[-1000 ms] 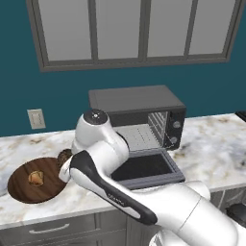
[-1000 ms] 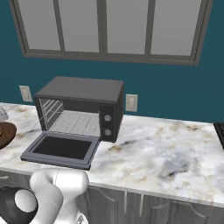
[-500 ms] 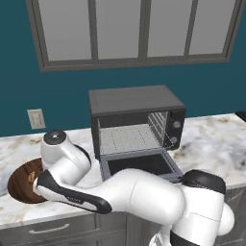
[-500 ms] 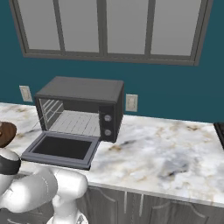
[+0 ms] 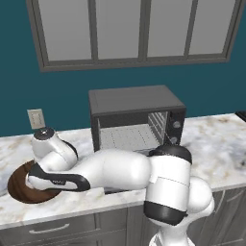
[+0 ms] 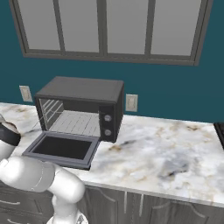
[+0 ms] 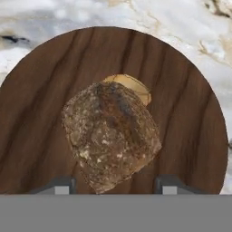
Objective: Pick up the heated bread from the toaster oven and place it in the bowl. Then move the bread bowl to the dining counter.
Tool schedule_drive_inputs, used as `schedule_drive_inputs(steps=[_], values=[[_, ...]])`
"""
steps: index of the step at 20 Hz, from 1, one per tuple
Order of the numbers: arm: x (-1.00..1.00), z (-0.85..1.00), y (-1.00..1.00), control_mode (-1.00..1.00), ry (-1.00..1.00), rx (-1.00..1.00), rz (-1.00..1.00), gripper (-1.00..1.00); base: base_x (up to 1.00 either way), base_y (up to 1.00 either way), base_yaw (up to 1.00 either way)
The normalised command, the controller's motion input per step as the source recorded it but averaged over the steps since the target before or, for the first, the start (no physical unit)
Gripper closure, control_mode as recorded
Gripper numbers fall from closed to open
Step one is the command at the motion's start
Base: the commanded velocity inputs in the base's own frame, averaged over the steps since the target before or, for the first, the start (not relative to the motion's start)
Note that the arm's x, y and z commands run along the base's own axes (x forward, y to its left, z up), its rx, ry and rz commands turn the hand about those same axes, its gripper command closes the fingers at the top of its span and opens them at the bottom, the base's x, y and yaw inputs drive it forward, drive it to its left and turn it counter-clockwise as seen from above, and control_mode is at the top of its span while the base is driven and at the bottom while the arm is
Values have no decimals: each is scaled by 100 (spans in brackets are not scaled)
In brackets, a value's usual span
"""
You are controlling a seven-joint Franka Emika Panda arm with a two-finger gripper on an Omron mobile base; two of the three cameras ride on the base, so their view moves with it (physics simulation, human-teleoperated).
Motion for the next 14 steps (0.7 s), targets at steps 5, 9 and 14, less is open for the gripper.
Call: schedule_drive_inputs(steps=[5,9,14], values=[[-10,5,-1,-100,0,4,-18,-100,0,0,0],[-52,-25,-18,-100,10,1,-13,-100,0,0,0],[-10,-15,-51,-100,5,22,-40,-100,0,0,0]])
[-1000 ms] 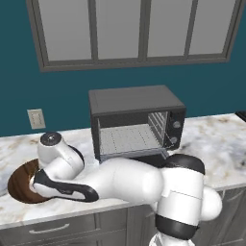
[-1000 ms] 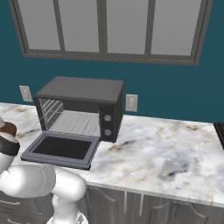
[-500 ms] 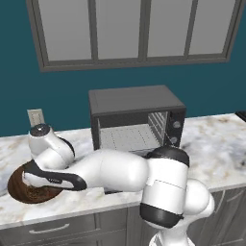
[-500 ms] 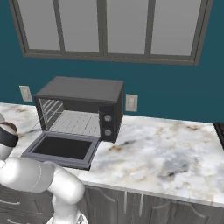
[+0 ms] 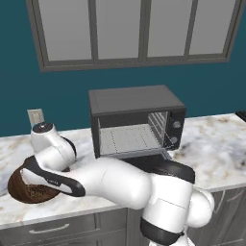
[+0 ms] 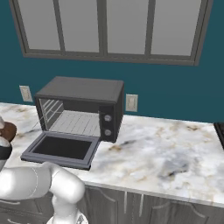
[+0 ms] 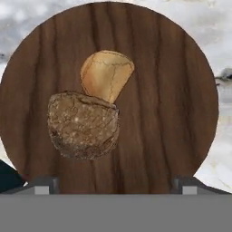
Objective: Pick up the heated bread from the toaster oven and place it in the bowl. Then move the bread bowl to the dining counter.
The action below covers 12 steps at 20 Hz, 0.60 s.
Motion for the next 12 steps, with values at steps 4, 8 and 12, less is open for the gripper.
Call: schedule_drive_inputs(steps=[4,8,12], values=[[-2,-1,-46,-100,4,32,-50,-100,0,0,0],[0,-52,-46,-100,12,18,-47,-100,0,0,0],[0,-36,-18,-100,3,21,-44,-100,0,0,0]])
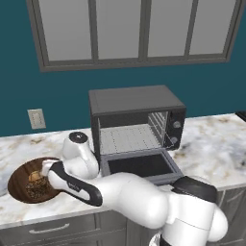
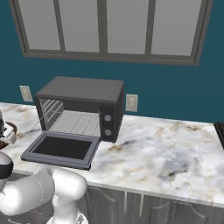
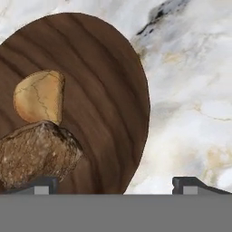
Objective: Pick up the heated bread from the toaster oven and place it in the bowl. Then move the bread bowl to the dining counter.
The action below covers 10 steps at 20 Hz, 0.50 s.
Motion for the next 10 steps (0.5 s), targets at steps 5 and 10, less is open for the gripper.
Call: schedule_drive_inputs(steps=[5,10], values=[[11,-7,0,-100,0,9,-18,-100,0,0,0],[19,-27,0,-100,0,1,-10,-100,0,0,0]])
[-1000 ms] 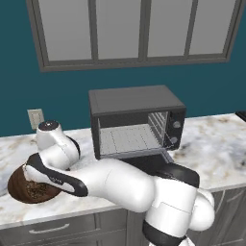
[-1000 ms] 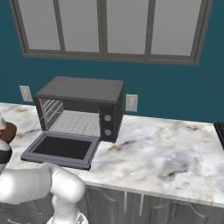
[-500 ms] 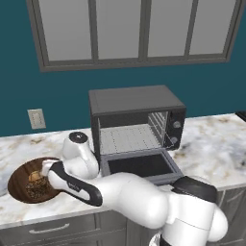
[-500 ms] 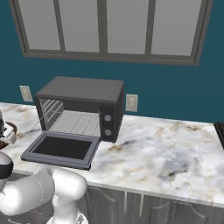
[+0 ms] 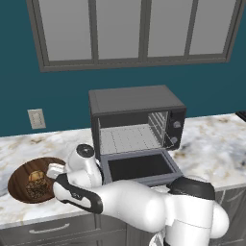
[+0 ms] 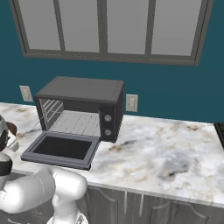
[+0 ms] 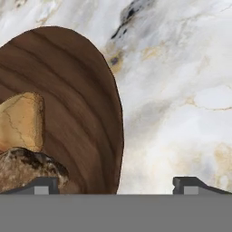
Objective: Pick up the heated bread from the toaster oven and place it in the bowl. Then move the bread bowl to the dining counter.
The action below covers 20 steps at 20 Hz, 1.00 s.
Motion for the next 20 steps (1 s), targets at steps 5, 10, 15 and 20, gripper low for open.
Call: schedule_drive_inputs(steps=[5,10,15,20], values=[[28,-21,6,-100,0,2,-8,-100,0,0,0],[20,-6,14,-100,0,1,-3,100,0,0,0],[3,-1,2,-100,0,0,0,100,0,0,0],[0,0,0,-100,0,0,0,100,0,0,0]])
